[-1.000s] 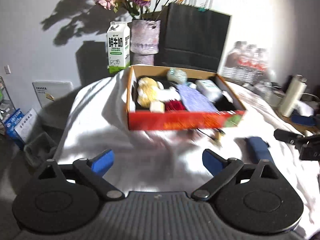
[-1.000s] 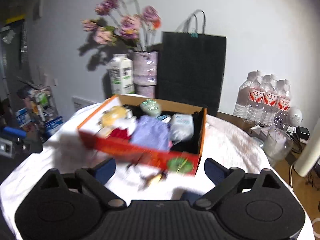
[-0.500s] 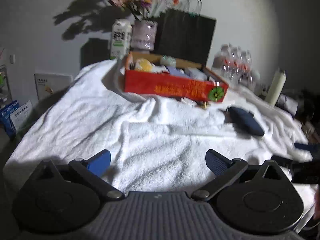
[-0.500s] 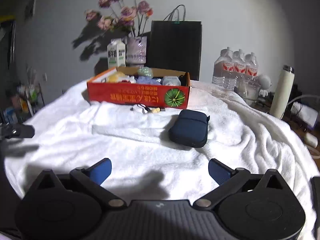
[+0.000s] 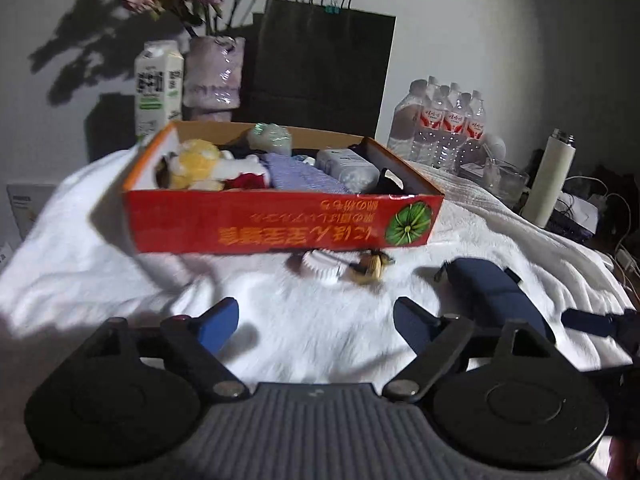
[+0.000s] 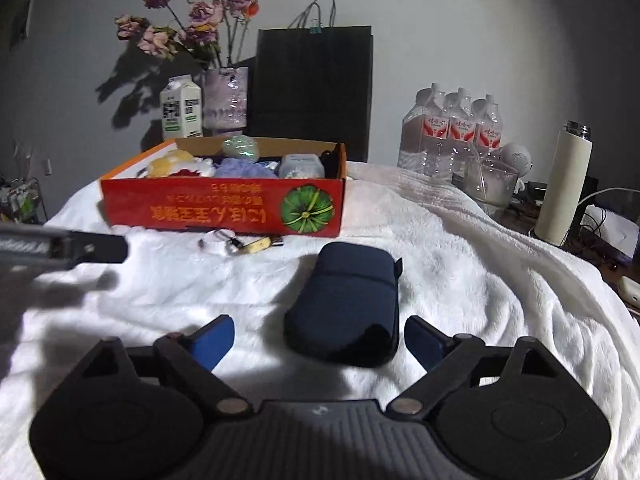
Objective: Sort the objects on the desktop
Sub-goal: 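Grasp the navy zip case with the right gripper while the left grasps the black cable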
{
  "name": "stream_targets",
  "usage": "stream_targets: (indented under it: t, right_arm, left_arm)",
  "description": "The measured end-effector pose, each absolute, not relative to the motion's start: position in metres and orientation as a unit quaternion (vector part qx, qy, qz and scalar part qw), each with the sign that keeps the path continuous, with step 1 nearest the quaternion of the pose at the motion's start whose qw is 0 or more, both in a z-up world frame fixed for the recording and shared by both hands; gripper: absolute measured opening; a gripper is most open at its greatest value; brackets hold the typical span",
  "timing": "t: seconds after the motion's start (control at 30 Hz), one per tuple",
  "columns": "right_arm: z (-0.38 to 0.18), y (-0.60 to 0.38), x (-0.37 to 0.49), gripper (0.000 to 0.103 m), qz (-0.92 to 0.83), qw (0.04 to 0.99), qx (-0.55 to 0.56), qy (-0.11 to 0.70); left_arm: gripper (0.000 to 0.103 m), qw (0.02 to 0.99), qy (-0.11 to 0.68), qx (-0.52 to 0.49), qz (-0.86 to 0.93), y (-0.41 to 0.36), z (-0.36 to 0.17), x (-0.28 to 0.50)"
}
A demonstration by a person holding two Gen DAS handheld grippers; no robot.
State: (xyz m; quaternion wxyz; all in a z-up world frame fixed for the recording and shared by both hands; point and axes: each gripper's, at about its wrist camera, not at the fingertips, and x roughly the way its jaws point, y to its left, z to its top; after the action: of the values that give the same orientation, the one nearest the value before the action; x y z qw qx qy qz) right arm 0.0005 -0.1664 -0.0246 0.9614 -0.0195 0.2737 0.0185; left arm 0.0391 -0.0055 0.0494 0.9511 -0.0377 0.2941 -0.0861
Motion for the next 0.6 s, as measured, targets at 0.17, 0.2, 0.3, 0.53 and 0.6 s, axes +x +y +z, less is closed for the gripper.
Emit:
stream_targets:
  t: [0.17, 0.2, 0.3, 0.53, 0.6]
  right_arm:
    - [-0.032, -0.173, 0.033, 0.086, 0.003, 0.961, -0.005, 0.278]
    - [-0.035, -0.174, 0.036, 0.086, 0.006, 0.960, 0.002, 0.281]
    - [-0.046, -0.172, 0.040, 0.086, 0.000, 0.960, -0.002, 0.282]
    - [-0.054, -0.182, 0.038, 0.074, 0.006, 0.959, 0.021, 0.281]
    - [-0.053, -0.182, 0.037, 0.073, 0.008, 0.960, 0.019, 0.281]
  left_arm:
    - [0.086, 0.943, 0.324, -0.033, -0.066, -0.027, 0.027, 0.119]
    - [0.082, 0.938, 0.338, -0.043, -0.064, -0.029, 0.021, 0.133]
    - [0.056, 0.923, 0.378, -0.067, -0.037, -0.029, 0.004, 0.162]
    - [0.036, 0.933, 0.352, -0.060, -0.044, -0.028, 0.012, 0.115]
    - [0.036, 0.934, 0.349, -0.058, -0.049, -0.026, 0.016, 0.098]
